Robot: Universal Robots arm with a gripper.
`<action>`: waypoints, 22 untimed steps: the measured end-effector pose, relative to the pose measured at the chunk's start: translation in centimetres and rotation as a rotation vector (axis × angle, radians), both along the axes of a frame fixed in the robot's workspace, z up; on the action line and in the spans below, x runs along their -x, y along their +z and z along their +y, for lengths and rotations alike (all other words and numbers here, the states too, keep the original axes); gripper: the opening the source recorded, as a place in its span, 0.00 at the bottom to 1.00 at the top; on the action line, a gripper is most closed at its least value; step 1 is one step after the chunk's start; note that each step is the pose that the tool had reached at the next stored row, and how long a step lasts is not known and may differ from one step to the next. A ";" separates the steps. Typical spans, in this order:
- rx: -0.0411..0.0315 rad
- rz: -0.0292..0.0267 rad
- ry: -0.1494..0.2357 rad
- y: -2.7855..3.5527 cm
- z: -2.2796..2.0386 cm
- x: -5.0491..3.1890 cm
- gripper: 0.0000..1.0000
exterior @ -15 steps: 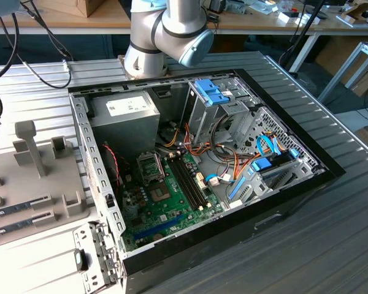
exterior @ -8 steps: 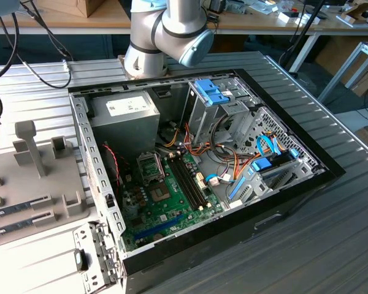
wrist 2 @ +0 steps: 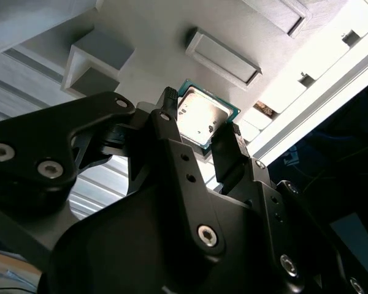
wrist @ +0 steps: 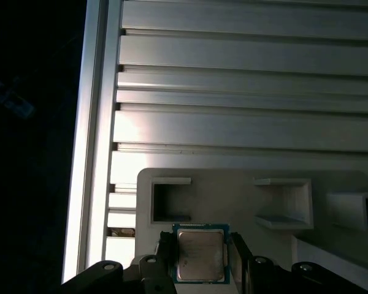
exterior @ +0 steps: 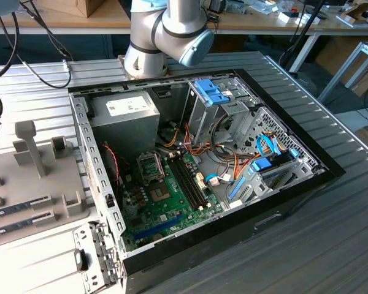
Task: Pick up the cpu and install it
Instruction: 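Pick up the cpu and move it towards the insertion slot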
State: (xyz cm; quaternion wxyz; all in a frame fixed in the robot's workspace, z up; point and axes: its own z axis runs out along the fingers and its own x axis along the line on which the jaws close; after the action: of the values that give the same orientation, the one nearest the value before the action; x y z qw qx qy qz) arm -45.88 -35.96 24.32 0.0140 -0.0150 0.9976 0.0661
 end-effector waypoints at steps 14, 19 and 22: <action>-0.0075 0.0001 0.000 0.03 0.00 0.00 0.47; -0.0099 0.0000 0.000 0.04 0.00 0.00 0.47; -0.0116 0.0000 0.000 0.05 0.00 0.00 0.47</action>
State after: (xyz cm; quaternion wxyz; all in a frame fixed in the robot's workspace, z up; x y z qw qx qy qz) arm -45.88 -35.96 24.37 0.0141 -0.0149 0.9972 0.0719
